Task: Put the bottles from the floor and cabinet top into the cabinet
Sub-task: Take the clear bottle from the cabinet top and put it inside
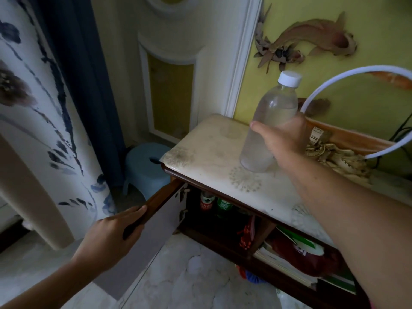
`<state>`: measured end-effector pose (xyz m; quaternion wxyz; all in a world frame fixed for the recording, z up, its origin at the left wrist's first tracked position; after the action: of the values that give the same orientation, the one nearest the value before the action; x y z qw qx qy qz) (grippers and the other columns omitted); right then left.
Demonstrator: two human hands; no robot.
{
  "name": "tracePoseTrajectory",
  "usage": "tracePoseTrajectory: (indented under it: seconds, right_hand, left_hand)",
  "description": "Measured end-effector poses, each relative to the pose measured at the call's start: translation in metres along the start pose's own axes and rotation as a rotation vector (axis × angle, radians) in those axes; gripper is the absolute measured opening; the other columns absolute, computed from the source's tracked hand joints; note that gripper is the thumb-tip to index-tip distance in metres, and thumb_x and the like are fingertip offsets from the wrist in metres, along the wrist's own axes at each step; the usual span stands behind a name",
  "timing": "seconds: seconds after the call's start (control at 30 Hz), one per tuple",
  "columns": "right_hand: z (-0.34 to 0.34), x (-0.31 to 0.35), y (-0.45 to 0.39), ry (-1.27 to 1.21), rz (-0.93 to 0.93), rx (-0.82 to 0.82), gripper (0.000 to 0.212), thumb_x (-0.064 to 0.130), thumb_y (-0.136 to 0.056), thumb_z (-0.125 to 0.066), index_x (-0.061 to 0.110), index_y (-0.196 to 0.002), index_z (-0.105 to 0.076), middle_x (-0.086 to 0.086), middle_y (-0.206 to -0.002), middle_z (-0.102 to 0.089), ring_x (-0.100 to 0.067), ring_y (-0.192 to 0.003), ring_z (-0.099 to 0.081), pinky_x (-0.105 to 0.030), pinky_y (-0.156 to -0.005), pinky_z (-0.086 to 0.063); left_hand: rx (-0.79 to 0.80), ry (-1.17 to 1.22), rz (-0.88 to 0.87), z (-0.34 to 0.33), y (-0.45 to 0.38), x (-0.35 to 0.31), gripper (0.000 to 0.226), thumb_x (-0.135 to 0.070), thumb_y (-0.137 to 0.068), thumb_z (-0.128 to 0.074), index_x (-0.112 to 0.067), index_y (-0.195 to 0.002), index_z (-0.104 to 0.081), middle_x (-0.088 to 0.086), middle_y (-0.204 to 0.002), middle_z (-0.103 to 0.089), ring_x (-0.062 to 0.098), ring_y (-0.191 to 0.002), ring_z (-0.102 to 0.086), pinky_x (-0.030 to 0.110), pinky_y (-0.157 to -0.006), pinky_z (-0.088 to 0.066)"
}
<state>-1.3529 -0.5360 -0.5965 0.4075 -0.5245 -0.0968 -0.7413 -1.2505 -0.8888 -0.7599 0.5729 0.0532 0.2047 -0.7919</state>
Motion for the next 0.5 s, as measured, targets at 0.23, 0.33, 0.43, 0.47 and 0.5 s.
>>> tracePoseTrajectory:
  seconds: [0.23,0.33,0.43,0.47,0.5]
  right_hand:
    - [0.017,0.002,0.03,0.011,0.082,0.095,0.073,0.05,-0.047,-0.09,0.019,-0.107,-0.062,0.005,-0.095,-0.064,-0.021,-0.092,-0.064,-0.032,-0.074,-0.054]
    - [0.022,0.003,0.049,0.037,0.113,0.127,0.077,0.055,-0.043,-0.088,0.019,-0.105,-0.063,0.004,-0.096,-0.068,-0.021,-0.092,-0.065,-0.037,-0.079,-0.057]
    - [0.025,0.007,0.069,0.02,0.174,0.179,0.076,0.053,-0.043,-0.09,0.019,-0.105,-0.062,0.003,-0.096,-0.068,-0.02,-0.091,-0.066,-0.035,-0.076,-0.057]
    - [0.026,0.008,0.077,0.009,0.191,0.199,0.076,0.053,-0.043,-0.09,0.019,-0.105,-0.061,0.003,-0.096,-0.068,-0.02,-0.09,-0.066,-0.034,-0.075,-0.056]
    - [0.027,0.008,0.085,-0.005,0.201,0.22,0.075,0.052,-0.043,-0.09,0.021,-0.105,-0.061,0.003,-0.097,-0.069,-0.018,-0.09,-0.066,-0.033,-0.074,-0.056]
  left_hand:
    - [0.002,0.006,0.015,-0.001,0.001,0.002,0.043,-0.033,-0.088,-0.058,-0.035,-0.131,-0.053,-0.012,-0.116,-0.068,0.004,-0.07,-0.068,0.014,-0.062,-0.053]
    - [-0.002,0.008,0.014,0.0,0.001,-0.001,0.043,-0.038,-0.089,-0.049,-0.034,-0.131,-0.052,-0.011,-0.112,-0.07,0.004,-0.068,-0.067,0.015,-0.061,-0.053]
    - [-0.001,0.012,0.022,0.002,0.001,-0.004,0.042,-0.037,-0.089,-0.051,-0.032,-0.131,-0.052,-0.009,-0.109,-0.071,0.006,-0.071,-0.068,0.017,-0.065,-0.053]
    - [-0.002,0.012,0.025,0.002,0.001,-0.004,0.043,-0.039,-0.089,-0.048,-0.031,-0.131,-0.053,-0.009,-0.109,-0.071,0.006,-0.073,-0.068,0.018,-0.067,-0.053]
    - [-0.003,0.011,0.028,0.003,0.001,-0.005,0.045,-0.04,-0.087,-0.045,-0.031,-0.131,-0.053,-0.009,-0.109,-0.071,0.006,-0.073,-0.069,0.019,-0.067,-0.053]
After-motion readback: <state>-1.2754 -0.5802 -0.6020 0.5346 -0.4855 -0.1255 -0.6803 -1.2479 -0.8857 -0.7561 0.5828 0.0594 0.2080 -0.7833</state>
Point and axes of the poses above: each hand's wrist, its own y-axis away from the middle knuckle, its own z-axis out of the back of the hand, x = y × z, the point moved 5 cm from there along -y, towards the middle knuckle
